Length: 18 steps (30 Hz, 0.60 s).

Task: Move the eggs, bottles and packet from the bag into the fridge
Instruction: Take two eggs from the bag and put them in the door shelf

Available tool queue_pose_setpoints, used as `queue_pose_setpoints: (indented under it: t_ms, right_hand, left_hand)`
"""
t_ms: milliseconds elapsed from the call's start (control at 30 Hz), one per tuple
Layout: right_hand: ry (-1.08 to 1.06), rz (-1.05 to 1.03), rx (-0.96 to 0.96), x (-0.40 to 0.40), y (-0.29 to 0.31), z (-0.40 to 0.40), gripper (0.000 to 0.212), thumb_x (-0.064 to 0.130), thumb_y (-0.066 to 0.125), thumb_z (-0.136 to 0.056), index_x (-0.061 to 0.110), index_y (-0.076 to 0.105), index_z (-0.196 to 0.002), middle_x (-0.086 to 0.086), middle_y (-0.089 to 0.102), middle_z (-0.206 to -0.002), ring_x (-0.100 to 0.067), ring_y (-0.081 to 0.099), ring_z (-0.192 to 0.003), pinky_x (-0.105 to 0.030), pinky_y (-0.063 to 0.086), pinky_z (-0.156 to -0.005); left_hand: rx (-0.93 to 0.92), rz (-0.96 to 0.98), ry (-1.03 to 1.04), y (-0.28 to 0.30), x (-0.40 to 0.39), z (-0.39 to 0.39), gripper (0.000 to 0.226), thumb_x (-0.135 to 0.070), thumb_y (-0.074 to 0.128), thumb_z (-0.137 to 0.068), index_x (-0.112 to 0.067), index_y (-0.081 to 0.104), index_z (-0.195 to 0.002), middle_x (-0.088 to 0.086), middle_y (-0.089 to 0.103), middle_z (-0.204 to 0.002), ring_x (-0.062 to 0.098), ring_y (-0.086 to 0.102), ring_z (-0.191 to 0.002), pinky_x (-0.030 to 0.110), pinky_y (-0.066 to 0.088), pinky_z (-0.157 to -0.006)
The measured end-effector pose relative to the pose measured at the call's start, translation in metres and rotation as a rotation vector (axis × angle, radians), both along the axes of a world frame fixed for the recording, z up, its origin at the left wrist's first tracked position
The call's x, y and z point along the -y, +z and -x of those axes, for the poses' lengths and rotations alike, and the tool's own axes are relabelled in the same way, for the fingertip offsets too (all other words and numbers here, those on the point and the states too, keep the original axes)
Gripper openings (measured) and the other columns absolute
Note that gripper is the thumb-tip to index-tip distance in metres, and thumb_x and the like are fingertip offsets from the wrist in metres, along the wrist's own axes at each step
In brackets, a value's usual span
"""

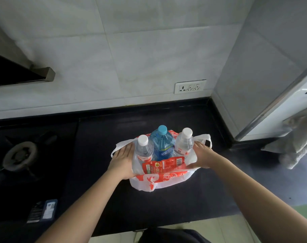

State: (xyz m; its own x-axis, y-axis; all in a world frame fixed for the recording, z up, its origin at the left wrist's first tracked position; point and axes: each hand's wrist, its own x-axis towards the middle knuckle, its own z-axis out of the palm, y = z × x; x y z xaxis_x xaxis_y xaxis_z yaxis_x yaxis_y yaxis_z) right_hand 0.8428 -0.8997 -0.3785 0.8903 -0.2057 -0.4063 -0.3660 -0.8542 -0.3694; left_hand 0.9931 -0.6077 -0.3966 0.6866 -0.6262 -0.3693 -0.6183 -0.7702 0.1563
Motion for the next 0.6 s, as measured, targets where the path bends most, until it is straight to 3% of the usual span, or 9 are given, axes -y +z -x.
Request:
queue_pose_setpoints:
  t_ms: [133, 233, 400, 600]
  right_hand:
    - [-0.015, -0.07, -0.038, 0.004, -0.014, 0.003, 0.125, 0.081, 0.068, -0.045, 0.031, 0.02, -0.149, 0.003, 0.035, -0.152, -0.025, 0.026, -0.143, -0.051, 0.024, -0.115]
    - [-0.057, -0.147, -0.009, 0.006, -0.033, 0.012, 0.116, 0.081, 0.07, -0.05, 0.039, 0.022, -0.146, 0.01, 0.04, -0.148, -0.02, 0.032, -0.14, -0.05, 0.031, -0.112]
    - [-0.106, -0.119, -0.026, 0.0, -0.047, 0.024, 0.113, 0.063, 0.072, -0.07, 0.021, 0.008, -0.154, 0.001, 0.018, -0.16, -0.023, 0.014, -0.147, -0.042, 0.018, -0.117]
    - [-0.167, -0.066, 0.062, -0.007, -0.068, 0.038, 0.102, 0.066, 0.063, -0.076, 0.02, 0.015, -0.153, 0.001, 0.021, -0.159, -0.02, 0.016, -0.147, -0.042, 0.019, -0.118]
  left_hand:
    - [-0.024, -0.059, 0.009, -0.012, 0.004, 0.001, 0.124, -0.069, 0.066, -0.068, -0.023, -0.01, -0.155, 0.001, -0.004, -0.165, 0.019, -0.002, -0.151, 0.043, 0.004, -0.122]
    - [-0.029, -0.09, 0.019, -0.022, 0.003, 0.005, 0.128, -0.07, 0.068, -0.065, -0.02, -0.008, -0.155, 0.001, -0.004, -0.165, 0.02, -0.001, -0.151, 0.045, 0.006, -0.122]
    - [0.107, 0.028, 0.084, -0.039, -0.006, 0.017, 0.128, -0.084, 0.058, -0.058, -0.021, 0.003, -0.155, 0.001, 0.015, -0.163, 0.021, 0.015, -0.149, 0.043, 0.014, -0.119]
    - [0.15, 0.075, 0.037, -0.06, -0.022, 0.031, 0.108, -0.083, 0.038, -0.077, -0.01, 0.019, -0.154, 0.009, 0.028, -0.159, 0.024, 0.026, -0.147, 0.042, 0.022, -0.119]
